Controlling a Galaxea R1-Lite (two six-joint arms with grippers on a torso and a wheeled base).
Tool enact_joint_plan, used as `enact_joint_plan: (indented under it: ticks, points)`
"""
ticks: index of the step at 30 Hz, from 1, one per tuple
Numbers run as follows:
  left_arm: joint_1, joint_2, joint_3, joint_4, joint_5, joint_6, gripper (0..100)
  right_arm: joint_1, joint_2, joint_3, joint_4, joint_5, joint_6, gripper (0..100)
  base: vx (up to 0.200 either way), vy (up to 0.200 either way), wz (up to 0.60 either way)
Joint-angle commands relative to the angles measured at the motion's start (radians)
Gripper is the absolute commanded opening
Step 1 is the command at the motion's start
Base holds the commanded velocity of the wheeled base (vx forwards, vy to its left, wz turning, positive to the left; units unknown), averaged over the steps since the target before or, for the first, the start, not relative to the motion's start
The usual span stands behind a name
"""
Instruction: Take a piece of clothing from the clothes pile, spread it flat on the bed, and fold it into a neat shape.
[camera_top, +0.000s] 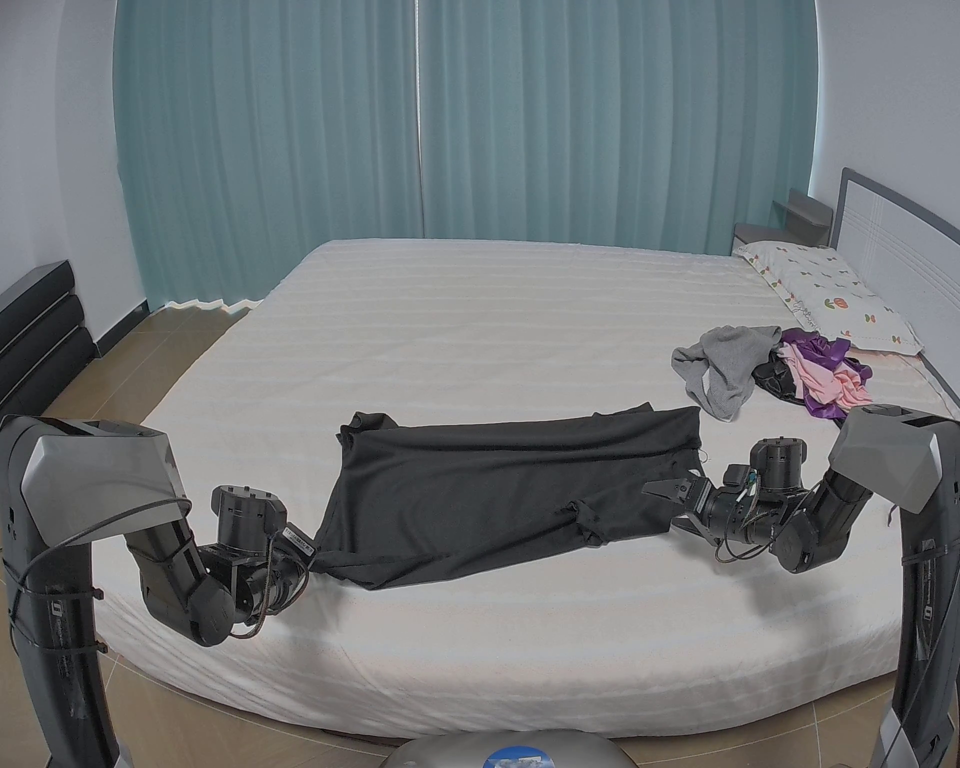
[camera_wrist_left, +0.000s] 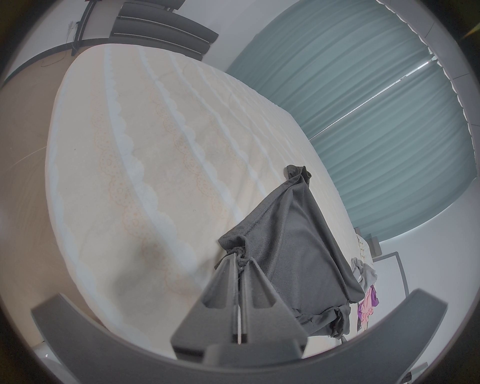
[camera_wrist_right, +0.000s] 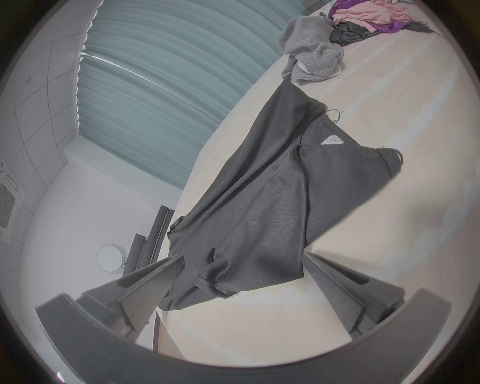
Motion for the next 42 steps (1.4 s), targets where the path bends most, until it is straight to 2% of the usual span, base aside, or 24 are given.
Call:
enact_joint_plan:
  ticks: [1, 11, 12, 23, 33, 34, 42]
  points:
    - [0.000, 0.002, -0.001, 0.000, 0.000, 0.000, 0, 0.005, 0.013, -0.004, 0.001, 0.000, -0.003, 100, 0.000, 0.000, 0.00]
    - [0.000, 0.002, -0.001, 0.000, 0.000, 0.000, 0, 0.011, 0.040, -0.024, 0.001, -0.026, -0.033, 100, 0.000, 0.000, 0.00]
    - [0.000, 0.002, -0.001, 0.000, 0.000, 0.000, 0, 0.017, 0.046, -0.024, -0.001, -0.032, -0.034, 0, 0.000, 0.000, 0.00]
    - [0.000, 0.000, -0.001, 0.000, 0.000, -0.002, 0, 0.008, 0.000, 0.007, 0.012, -0.070, -0.037, 0, 0.000, 0.000, 0.00]
    - [0.000, -0.012, 0.010, 0.000, -0.003, -0.009, 0, -0.003, -0.155, 0.163, 0.027, -0.064, -0.037, 0, 0.000, 0.000, 0.00]
    - [0.000, -0.026, 0.021, 0.000, -0.003, -0.009, 0, -0.026, -0.211, 0.229, 0.022, -0.058, -0.036, 0, 0.000, 0.000, 0.00]
    - [0.000, -0.129, 0.087, 0.000, 0.000, 0.007, 0, -0.084, -0.348, 0.372, 0.024, -0.057, -0.034, 0, 0.000, 0.000, 0.00]
